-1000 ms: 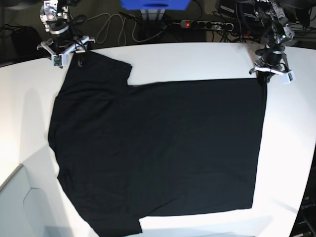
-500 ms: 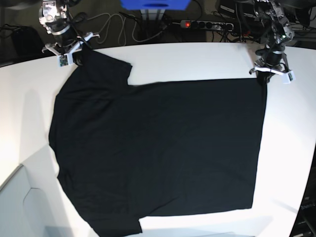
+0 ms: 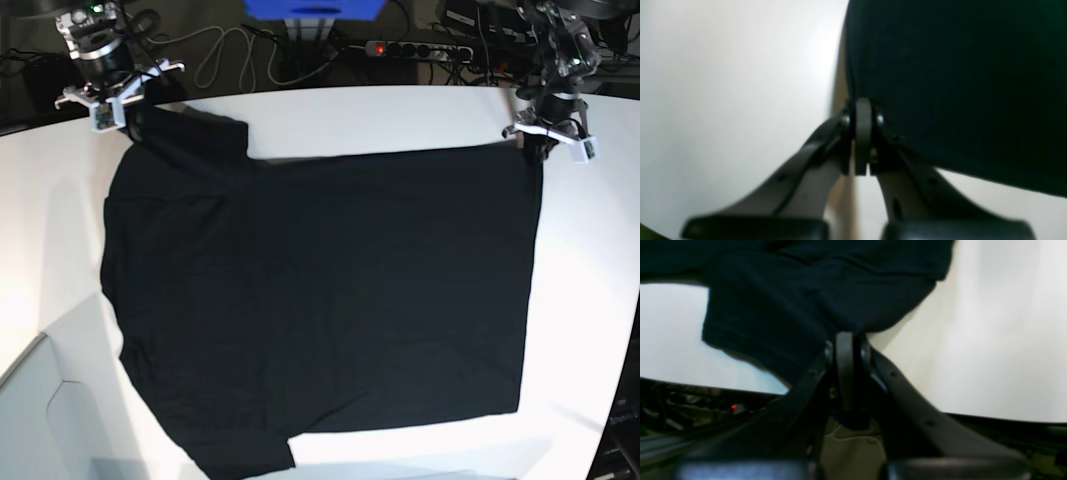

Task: Fold the T-shirt properly
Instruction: 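Close both grippers on the shirt's shoulder corners, then lift the shirt with both grippers and pull it toward the robot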

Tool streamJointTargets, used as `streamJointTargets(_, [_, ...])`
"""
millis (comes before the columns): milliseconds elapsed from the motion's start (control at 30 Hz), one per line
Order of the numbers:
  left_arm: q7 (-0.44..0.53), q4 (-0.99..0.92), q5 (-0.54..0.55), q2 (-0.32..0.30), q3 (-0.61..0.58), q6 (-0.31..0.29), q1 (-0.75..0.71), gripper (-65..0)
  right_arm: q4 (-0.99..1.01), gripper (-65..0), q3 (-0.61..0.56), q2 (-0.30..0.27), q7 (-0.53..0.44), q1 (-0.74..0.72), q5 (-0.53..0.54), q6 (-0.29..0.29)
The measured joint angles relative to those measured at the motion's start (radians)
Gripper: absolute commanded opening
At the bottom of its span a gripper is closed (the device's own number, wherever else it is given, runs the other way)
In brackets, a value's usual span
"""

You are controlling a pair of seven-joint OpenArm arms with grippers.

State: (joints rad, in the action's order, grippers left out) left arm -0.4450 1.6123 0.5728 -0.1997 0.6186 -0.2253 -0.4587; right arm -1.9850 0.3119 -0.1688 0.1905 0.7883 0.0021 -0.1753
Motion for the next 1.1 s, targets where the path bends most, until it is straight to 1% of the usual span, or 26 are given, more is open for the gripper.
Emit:
streamJointTargets(167, [-0.003, 0.061, -0.002, 0.003, 0.001, 0.003, -0.060, -65.0, -0.018, -64.7, 0.024, 0.000, -0.025, 0.071, -0.001, -0.004])
streamJointTargets(267, [-0.003, 0.101, -0.004, 0.002, 0.001, 0.003, -0.091, -65.0, -0.016, -64.7, 0.031, 0.000, -0.116, 0.142, 0.000, -0.006])
streamJointTargets(333, [-0.001, 0.122, -0.003, 0.001, 0.001, 0.002, -0.110, -65.0, -0.013, -64.7, 0.032, 0.000, -0.146, 0.179, -0.001, -0.007])
streamJointTargets(433, [0.003, 0.131, 0.004, 0.001, 0.001, 0.000, -0.137, -65.0, -0.012, -64.7, 0.036, 0.000, -0.176, 0.198, -0.001, -0.006])
streamJointTargets(500, [0.000, 0.130, 0.002, 0.001, 0.001, 0.000, -0.151, -65.0, -0.012, -64.7, 0.047, 0.001, -0.176, 0.196, -0.001, -0.007])
streamJointTargets(567, [-0.001, 0.130, 0.005, 0.009, 0.031, -0.010, -0.162, -65.0, -0.012, -64.7, 0.070, 0.000, -0.180, 0.197, 0.000, -0.006])
streamJointTargets(667, [0.000, 0.130, 0.003, 0.045, 0.093, -0.010, -0.164, -65.0, -0.012, -64.7, 0.079, 0.010, -0.181, 0.192, 0.000, -0.006])
streamJointTargets(833, [-0.003, 0.130, 0.000, 0.050, 0.090, -0.008, -0.165, -65.0, -0.013, -64.7, 0.079, 0.012, -0.180, 0.144, 0.000, -0.006])
streamJointTargets(967, [-0.006, 0.148, -0.002, 0.051, 0.072, -0.003, -0.135, -65.0, -0.014, -64.7, 0.080, 0.012, -0.179, 0.090, 0.000, -0.006])
streamJointTargets(1100, [-0.008, 0.169, -0.005, 0.043, 0.072, 0.001, -0.111, -65.0, -0.014, -64.7, 0.080, 0.014, -0.166, 0.006, 0.000, -0.006])
